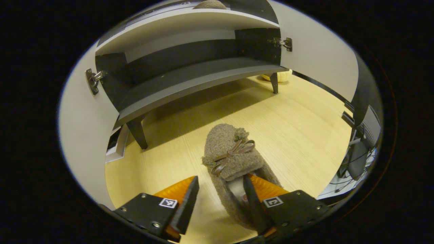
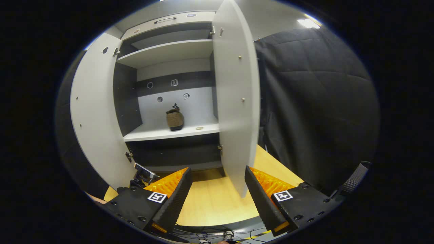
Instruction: Grab one shoe with the right hand and put it into the shoe cabinet, grab the other shoe with the left hand and put it into the shoe cabinet; then close the right door with the right hand and the left door with the left hand.
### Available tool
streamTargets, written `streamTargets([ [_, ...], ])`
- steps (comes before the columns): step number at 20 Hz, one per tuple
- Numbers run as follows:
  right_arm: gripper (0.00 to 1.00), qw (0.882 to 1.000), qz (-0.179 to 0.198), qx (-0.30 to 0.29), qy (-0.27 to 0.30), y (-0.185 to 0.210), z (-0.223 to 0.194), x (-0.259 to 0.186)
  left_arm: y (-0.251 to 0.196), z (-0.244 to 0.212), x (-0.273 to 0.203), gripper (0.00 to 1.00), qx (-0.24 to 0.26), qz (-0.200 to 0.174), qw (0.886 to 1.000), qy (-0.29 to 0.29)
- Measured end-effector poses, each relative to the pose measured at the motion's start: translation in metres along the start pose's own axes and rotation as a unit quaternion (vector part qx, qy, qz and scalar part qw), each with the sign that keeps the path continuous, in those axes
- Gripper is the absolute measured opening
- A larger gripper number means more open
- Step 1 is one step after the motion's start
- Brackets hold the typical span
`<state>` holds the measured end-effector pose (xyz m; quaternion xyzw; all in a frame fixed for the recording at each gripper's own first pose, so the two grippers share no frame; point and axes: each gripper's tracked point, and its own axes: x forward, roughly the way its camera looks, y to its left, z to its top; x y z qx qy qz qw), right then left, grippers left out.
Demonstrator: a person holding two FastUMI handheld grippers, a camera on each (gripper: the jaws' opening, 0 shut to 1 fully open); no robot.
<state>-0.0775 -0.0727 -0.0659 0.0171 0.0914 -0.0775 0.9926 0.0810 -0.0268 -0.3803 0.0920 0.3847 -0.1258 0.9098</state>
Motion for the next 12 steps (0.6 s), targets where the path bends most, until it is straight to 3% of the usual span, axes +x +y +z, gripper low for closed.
streamTargets([
  [1,0.98,1.0,-0.02,-0.001,0.001,-0.015,0.0,-0.004,0.0,0.0,0.005,0.67,-0.013,-0.005,1.0,0.005],
  [3,0.98,0.999,-0.05,0.012,-0.002,-0.038,0.006,-0.013,0.001,0.004,0.011,0.67,-0.041,-0.012,0.999,0.011],
  [6,0.98,0.995,-0.093,0.031,-0.012,-0.071,0.012,-0.02,0.003,-0.001,0.027,0.45,-0.066,-0.024,0.997,0.022],
  [9,0.98,0.991,-0.125,0.046,-0.022,-0.101,0.015,-0.024,0.005,0.001,0.024,0.3,-0.066,-0.018,0.997,0.026],
  [10,0.98,0.99,-0.131,0.05,-0.022,-0.109,0.015,-0.023,0.012,0.003,0.023,0.29,-0.055,0.004,0.998,0.023],
  [12,0.98,0.989,-0.136,0.055,-0.02,-0.122,0.013,-0.016,0.006,0.002,0.023,0.11,-0.068,0.006,0.997,0.035],
])
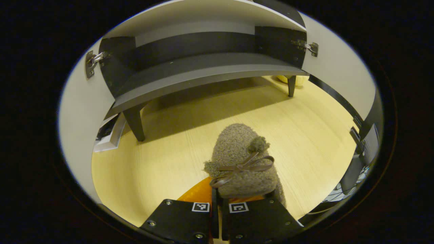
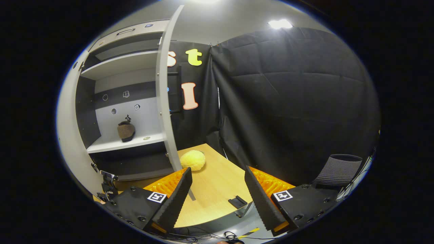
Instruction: Grab one shoe with the right hand and put it into the shoe cabinet, grab the other shoe with the left hand and put it into the shoe cabinet; then close the right door with the right hand and the left door with the left hand.
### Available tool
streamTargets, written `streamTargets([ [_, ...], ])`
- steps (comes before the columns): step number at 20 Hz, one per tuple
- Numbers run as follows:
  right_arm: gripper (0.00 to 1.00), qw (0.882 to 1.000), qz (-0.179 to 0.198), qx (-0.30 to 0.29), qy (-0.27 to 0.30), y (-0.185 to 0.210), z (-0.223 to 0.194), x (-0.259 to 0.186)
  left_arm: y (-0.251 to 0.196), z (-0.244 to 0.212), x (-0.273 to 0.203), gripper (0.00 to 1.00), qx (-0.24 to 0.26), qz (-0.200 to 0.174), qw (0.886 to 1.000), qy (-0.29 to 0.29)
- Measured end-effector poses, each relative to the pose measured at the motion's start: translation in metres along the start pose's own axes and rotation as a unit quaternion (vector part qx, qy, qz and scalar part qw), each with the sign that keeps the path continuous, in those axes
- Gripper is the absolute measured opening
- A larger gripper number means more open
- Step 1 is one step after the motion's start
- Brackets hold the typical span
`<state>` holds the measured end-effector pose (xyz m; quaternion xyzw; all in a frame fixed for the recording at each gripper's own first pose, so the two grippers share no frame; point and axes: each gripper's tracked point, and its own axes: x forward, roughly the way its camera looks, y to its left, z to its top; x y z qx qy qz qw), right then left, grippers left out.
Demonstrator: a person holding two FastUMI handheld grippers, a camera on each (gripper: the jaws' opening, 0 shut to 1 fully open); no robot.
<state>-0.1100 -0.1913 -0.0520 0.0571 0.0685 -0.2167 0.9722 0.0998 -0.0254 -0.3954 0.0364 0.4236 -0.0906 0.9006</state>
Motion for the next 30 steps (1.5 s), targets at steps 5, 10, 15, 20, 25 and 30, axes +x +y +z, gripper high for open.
streamTargets([
  [5,0.98,1.0,0.015,0.005,-0.001,-0.024,0.012,0.043,-0.012,0.002,-0.016,0.11,-0.005,0.018,1.0,0.007],
  [10,0.98,0.999,0.043,0.004,-0.009,-0.043,0.03,0.091,-0.017,0.012,-0.073,0.06,-0.062,0.057,0.996,0.005],
  [15,0.98,0.997,0.075,0.014,-0.011,-0.053,0.046,0.136,-0.01,0.027,-0.134,0.06,-0.086,0.075,0.993,-0.026],
  [20,0.98,0.993,0.114,0.01,-0.011,-0.043,0.057,0.173,0.005,0.039,-0.175,0.06,-0.106,0.084,0.988,-0.079],
  [25,0.98,0.988,0.153,-0.004,-0.015,-0.032,0.067,0.2,0.019,0.05,-0.195,0.06,-0.123,0.112,0.979,-0.114],
  [30,0.98,0.984,0.175,-0.018,-0.021,-0.032,0.076,0.223,0.027,0.053,-0.218,0.05,-0.152,0.144,0.965,-0.159],
])
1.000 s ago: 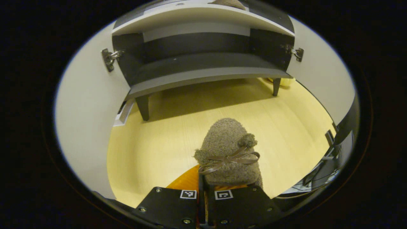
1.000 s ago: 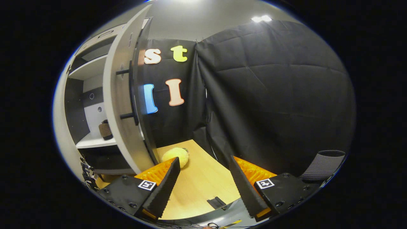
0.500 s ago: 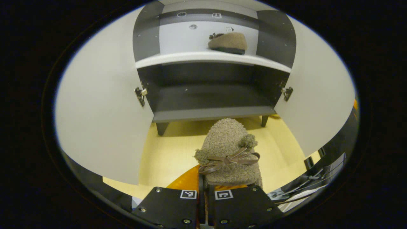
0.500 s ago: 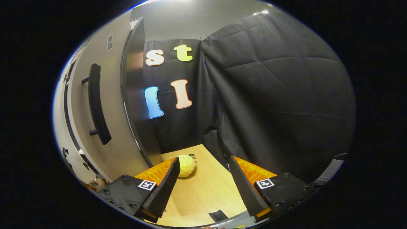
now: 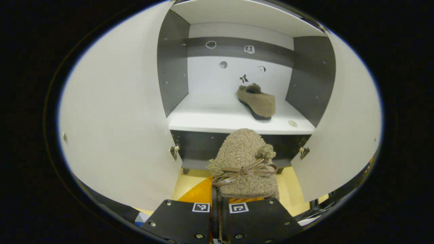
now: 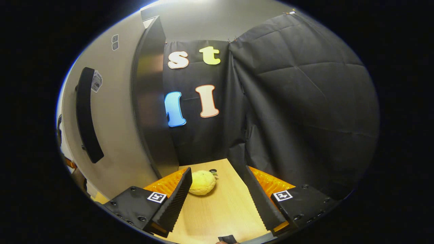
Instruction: Grab one shoe with the right hand and put it into the shoe cabinet, grab the other shoe with the left hand and put it into the shoe cabinet; then close the right door with the right hand and the left door with the left hand.
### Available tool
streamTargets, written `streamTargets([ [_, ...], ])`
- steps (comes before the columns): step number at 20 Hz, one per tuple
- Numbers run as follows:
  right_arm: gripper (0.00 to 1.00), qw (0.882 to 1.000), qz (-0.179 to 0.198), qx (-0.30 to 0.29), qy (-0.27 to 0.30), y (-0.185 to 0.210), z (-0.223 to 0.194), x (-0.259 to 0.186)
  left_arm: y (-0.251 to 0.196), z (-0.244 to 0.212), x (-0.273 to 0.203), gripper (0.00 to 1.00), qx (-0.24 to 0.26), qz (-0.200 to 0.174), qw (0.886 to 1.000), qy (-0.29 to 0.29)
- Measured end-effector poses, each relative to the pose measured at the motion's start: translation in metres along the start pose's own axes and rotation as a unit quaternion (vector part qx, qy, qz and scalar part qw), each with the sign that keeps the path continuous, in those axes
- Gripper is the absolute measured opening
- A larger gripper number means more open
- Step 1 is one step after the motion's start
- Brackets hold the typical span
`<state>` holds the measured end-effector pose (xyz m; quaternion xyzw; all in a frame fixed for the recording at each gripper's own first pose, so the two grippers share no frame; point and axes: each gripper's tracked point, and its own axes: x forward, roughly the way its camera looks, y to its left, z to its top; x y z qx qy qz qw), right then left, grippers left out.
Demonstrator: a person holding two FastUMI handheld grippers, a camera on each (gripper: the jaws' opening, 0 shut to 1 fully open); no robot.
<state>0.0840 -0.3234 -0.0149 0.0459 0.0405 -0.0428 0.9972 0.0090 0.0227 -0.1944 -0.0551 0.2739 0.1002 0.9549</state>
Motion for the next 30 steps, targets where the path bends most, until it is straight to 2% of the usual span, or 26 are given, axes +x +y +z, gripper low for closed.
streamTargets([
  [4,0.98,1.0,-0.001,0.017,0.001,-0.009,0.005,0.008,-0.008,-0.011,0.0,0.06,0.014,0.025,0.999,-0.031],
  [8,0.98,0.999,-0.029,0.027,-0.011,-0.022,0.011,0.003,-0.006,-0.004,0.003,0.06,0.023,0.029,0.997,-0.062],
  [11,0.98,0.997,-0.064,0.029,-0.02,-0.032,0.013,-0.01,-0.007,-0.001,0.002,0.06,0.029,0.026,0.996,-0.079],
  [15,0.98,0.991,-0.123,0.038,-0.025,-0.047,0.009,-0.038,-0.008,0.002,0.001,0.05,0.064,0.027,0.993,-0.099],
  [22,0.98,0.975,-0.216,0.051,-0.034,-0.057,0.0,-0.098,-0.014,0.007,-0.008,0.05,0.106,-0.006,0.987,-0.117],
  [28,0.98,0.96,-0.271,0.055,-0.038,-0.055,-0.015,-0.142,-0.016,0.007,-0.011,0.05,0.125,-0.015,0.987,-0.105],
  [29,0.92,0.958,-0.278,0.059,-0.038,-0.056,-0.018,-0.147,-0.018,0.005,-0.01,0.05,0.124,-0.017,0.987,-0.1],
  [30,0.92,0.956,-0.283,0.065,-0.038,-0.056,-0.021,-0.152,-0.018,0.001,-0.008,0.11,0.124,-0.019,0.988,-0.094],
])
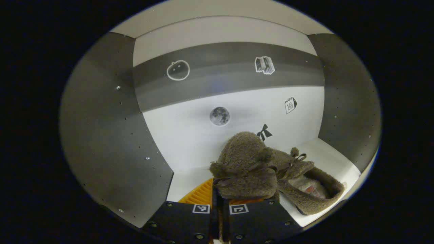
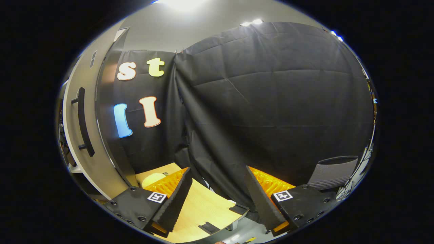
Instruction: Grab one shoe with the right hand and put it into the shoe cabinet, grab the other shoe with the left hand and put it into the shoe cabinet; then close the right door with the right hand and the left door with the left hand.
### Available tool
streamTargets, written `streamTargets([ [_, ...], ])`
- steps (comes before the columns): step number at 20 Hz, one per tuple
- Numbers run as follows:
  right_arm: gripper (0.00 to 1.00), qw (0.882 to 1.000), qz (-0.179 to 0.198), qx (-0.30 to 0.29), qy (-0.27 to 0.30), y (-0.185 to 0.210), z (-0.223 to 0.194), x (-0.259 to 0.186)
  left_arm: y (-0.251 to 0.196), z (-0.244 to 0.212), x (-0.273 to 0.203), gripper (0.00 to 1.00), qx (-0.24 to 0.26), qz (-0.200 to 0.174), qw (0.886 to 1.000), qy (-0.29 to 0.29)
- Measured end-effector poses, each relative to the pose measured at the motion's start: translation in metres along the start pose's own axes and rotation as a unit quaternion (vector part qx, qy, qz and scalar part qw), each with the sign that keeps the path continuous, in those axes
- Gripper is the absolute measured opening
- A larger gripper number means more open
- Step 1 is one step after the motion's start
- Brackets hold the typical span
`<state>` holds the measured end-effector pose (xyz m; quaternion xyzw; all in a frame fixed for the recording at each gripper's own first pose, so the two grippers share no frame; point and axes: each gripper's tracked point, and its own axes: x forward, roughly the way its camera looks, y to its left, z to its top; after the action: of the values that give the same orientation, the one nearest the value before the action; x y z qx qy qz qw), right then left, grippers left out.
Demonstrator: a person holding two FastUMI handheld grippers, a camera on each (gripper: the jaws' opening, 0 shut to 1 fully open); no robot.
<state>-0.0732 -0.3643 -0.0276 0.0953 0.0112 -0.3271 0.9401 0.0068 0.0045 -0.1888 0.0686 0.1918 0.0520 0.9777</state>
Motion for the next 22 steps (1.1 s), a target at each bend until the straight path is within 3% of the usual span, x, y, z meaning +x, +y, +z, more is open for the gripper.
streamTargets([
  [1,0.98,1.0,-0.004,0.007,0.001,-0.003,-0.002,-0.005,0.001,-0.003,0.004,0.11,-0.001,-0.002,1.0,0.001],
  [3,0.98,1.0,-0.01,0.017,0.0,-0.004,-0.004,-0.01,-0.002,-0.005,0.007,0.07,-0.003,-0.016,1.0,0.002],
  [4,0.92,1.0,-0.011,0.019,-0.001,-0.004,-0.003,-0.012,-0.002,-0.008,0.007,0.1,0.0,-0.016,1.0,0.006],
  [5,0.92,1.0,-0.011,0.018,-0.003,-0.002,-0.002,-0.012,-0.004,-0.01,0.006,0.13,0.004,-0.022,1.0,0.009],
  [6,0.98,1.0,-0.009,0.016,-0.004,-0.001,-0.001,-0.012,-0.006,-0.012,0.005,0.24,0.01,-0.025,1.0,0.011],
  [9,0.98,1.0,0.0,0.011,-0.002,0.003,-0.003,-0.012,0.002,-0.012,-0.004,0.57,0.044,-0.006,0.999,0.005],
  [11,0.98,1.0,0.01,0.014,0.001,0.01,-0.003,-0.01,0.01,-0.009,-0.017,0.88,0.05,0.009,0.999,-0.002],
  [16,1.0,0.999,0.049,0.007,0.005,0.031,0.0,0.004,0.009,0.014,-0.078,0.88,0.029,0.006,0.998,-0.052],
  [18,0.98,0.998,0.07,0.002,0.004,0.042,0.005,0.01,0.006,0.029,-0.11,0.88,0.03,0.004,0.996,-0.082],
  [19,0.92,0.997,0.081,-0.002,0.002,0.048,0.009,0.014,0.003,0.035,-0.124,0.88,0.03,0.004,0.995,-0.094],
  [21,0.92,0.994,0.106,-0.006,0.0,0.061,0.016,0.021,-0.003,0.043,-0.157,0.88,0.02,0.003,0.993,-0.12],
  [22,0.92,0.993,0.118,-0.008,-0.001,0.068,0.02,0.024,-0.007,0.042,-0.174,0.95,0.006,0.003,0.991,-0.136],
])
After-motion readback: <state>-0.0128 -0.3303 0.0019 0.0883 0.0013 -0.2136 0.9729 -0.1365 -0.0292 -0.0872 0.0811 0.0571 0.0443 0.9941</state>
